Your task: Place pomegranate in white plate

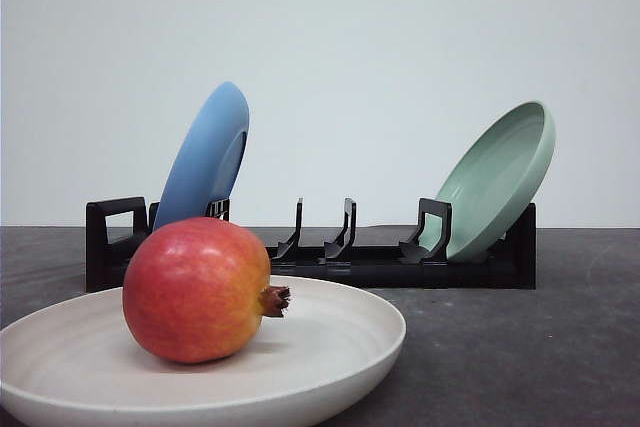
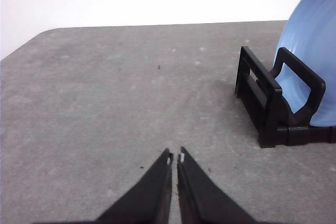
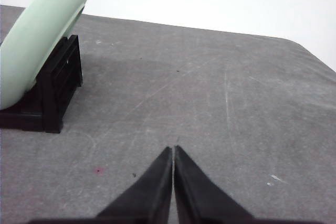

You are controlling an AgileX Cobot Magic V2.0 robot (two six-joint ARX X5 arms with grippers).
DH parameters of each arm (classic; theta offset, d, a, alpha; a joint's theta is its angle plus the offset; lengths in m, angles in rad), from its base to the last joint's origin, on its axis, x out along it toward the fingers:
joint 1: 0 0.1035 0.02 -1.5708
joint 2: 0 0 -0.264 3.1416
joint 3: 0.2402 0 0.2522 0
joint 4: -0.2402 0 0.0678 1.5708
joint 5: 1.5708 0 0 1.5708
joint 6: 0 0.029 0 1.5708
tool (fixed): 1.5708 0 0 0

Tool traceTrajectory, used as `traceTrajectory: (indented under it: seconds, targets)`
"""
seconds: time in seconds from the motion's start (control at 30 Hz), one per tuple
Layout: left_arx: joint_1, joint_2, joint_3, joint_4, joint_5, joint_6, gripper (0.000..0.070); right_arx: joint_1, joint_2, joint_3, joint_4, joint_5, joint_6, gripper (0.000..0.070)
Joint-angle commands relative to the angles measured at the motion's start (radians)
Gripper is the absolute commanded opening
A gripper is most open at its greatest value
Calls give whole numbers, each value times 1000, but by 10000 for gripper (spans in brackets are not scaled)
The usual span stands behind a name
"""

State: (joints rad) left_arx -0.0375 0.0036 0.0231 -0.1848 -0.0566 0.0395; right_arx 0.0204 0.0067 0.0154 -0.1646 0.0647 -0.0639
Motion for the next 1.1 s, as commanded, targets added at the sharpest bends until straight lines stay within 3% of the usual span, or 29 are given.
traceTrajectory:
  seconds: [0.0, 1.07]
  targets:
    - [1, -1, -11, -2, -6, -3, 0, 1, -3, -4, 7, 5, -7, 0]
    - [1, -1, -11, -2, -6, -3, 0, 1, -3, -4, 7, 5, -7, 0]
